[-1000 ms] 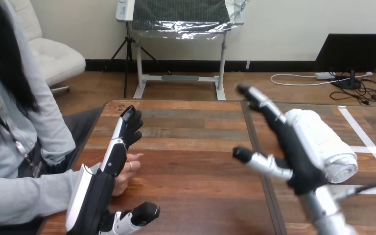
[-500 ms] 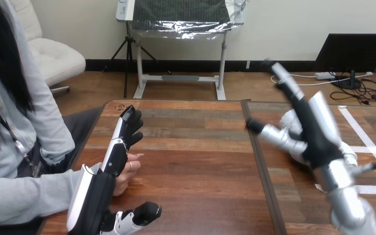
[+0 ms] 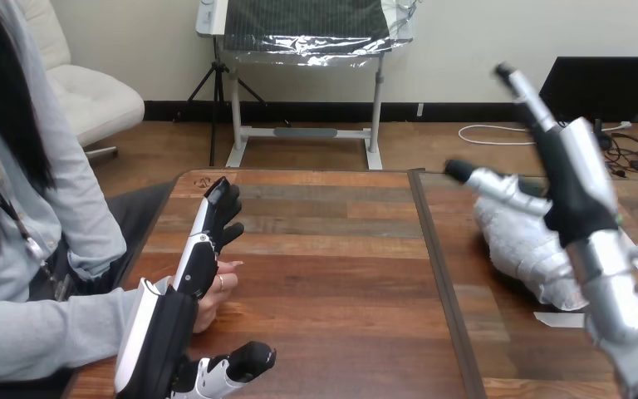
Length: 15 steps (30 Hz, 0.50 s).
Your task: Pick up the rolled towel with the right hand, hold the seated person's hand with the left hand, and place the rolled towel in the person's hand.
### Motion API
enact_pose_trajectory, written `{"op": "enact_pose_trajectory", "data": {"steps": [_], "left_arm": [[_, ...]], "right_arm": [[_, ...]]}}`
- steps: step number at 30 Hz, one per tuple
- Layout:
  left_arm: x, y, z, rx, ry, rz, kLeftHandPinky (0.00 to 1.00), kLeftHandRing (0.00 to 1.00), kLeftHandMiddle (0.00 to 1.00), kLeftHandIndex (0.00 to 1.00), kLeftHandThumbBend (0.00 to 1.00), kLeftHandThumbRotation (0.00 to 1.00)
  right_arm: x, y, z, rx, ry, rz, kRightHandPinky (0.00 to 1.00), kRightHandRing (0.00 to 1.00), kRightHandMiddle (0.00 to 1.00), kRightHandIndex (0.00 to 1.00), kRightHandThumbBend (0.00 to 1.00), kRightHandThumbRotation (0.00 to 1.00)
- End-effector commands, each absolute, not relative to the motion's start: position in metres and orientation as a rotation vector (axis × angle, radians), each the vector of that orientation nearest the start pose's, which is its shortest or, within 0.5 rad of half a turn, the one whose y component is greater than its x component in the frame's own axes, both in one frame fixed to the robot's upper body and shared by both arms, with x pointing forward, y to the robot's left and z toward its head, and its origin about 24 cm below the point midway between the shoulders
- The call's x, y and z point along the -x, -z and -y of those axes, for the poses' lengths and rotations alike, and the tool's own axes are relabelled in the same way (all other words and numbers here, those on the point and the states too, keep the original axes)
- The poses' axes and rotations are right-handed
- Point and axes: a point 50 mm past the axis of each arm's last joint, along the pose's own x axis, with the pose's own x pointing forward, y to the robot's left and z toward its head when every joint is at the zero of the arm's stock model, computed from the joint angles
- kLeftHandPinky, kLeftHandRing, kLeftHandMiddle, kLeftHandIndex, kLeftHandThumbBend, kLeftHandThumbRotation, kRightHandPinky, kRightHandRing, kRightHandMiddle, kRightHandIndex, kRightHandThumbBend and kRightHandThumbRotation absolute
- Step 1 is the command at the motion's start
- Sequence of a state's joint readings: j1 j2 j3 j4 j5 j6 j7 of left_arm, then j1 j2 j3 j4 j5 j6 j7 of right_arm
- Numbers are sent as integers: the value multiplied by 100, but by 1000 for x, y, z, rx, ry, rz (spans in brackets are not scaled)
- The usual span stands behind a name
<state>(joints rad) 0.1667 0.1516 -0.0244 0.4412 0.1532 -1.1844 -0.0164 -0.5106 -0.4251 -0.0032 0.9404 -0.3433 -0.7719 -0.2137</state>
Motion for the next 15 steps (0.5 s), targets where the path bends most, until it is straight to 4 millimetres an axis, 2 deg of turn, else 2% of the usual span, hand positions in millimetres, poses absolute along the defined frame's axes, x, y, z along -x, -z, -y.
{"op": "enact_pose_trajectory", "data": {"steps": [1, 15], "left_arm": [[-187, -29, -164, -233, 174, 643, 92, 96, 98, 100, 100, 86], [-186, -29, -164, -229, 174, 652, 94, 95, 98, 100, 100, 85]], "right_arm": [[-348, -108, 241, 664, 105, 416, 92, 100, 98, 98, 100, 66], [-366, -119, 257, 715, 172, 274, 91, 100, 100, 99, 100, 55]]}}
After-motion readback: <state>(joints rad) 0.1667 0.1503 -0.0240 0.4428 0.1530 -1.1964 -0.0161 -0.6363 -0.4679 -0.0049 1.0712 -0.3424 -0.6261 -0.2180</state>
